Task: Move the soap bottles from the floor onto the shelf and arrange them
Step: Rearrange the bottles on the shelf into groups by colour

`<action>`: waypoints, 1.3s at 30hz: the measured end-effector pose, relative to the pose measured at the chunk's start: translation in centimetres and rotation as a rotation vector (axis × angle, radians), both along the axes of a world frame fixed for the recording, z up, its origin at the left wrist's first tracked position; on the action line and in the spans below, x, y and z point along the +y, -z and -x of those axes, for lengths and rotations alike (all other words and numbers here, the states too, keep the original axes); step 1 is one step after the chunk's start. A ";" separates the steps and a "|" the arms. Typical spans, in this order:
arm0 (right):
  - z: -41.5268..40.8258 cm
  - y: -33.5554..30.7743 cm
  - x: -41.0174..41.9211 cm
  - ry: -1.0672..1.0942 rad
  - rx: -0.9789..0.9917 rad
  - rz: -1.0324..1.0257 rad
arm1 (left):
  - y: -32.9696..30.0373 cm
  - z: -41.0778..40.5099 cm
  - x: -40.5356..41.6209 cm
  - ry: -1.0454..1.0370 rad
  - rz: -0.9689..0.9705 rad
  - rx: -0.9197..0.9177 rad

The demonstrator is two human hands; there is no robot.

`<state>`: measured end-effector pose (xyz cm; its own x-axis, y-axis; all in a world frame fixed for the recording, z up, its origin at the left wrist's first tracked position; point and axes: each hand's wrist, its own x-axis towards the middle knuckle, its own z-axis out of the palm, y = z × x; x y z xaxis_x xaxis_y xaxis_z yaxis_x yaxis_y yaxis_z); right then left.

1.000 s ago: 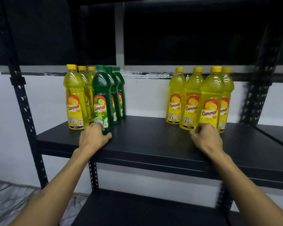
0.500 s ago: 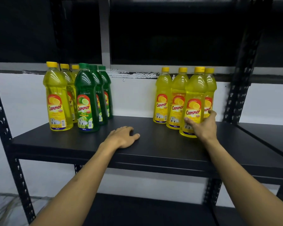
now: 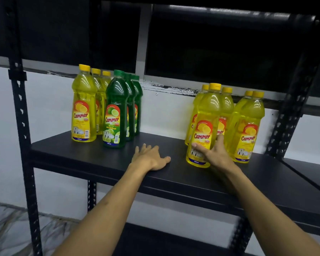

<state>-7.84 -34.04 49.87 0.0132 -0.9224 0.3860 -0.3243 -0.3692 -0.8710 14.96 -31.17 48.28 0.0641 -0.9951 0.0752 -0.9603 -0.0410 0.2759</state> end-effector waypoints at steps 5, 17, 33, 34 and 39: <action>-4.2 0.2 -3.7 -0.046 0.046 -0.017 | -0.1 0.1 0.1 -0.074 -0.036 -0.002; -12.6 -0.7 -13.2 -0.107 0.099 -0.062 | 0.4 -0.4 -0.9 -0.043 -0.023 0.033; -15.4 0.1 -18.5 -0.135 -0.017 -0.040 | 0.3 -0.2 -1.8 -0.042 -0.038 0.022; -15.3 0.1 -18.4 -0.139 -0.017 -0.053 | 0.3 -0.2 -1.7 -0.040 -0.039 0.022; -14.3 0.6 -20.5 -0.094 -0.011 -0.062 | 0.2 -0.3 -1.4 -0.037 -0.039 0.025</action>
